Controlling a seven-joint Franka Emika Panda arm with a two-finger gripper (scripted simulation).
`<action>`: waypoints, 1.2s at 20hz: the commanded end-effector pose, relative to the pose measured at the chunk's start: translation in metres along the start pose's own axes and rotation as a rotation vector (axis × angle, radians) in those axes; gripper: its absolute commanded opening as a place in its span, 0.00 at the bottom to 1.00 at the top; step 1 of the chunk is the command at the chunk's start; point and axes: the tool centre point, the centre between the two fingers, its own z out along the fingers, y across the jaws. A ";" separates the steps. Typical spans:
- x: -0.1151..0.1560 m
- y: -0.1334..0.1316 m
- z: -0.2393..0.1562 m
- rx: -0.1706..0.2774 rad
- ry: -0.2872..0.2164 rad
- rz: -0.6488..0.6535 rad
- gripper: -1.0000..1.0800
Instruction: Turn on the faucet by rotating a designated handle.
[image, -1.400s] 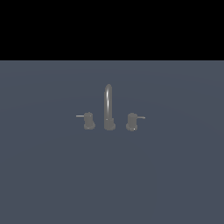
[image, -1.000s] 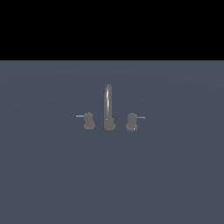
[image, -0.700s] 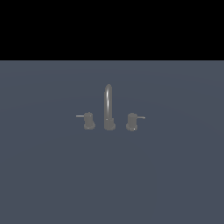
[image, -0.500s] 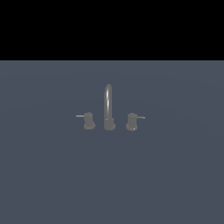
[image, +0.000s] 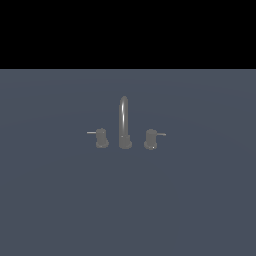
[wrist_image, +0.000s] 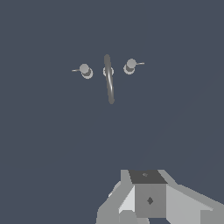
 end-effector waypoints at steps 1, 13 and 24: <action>0.016 0.001 0.007 0.001 0.000 0.056 0.00; 0.112 0.010 0.067 0.005 0.005 0.402 0.00; 0.189 0.026 0.146 0.009 0.009 0.725 0.00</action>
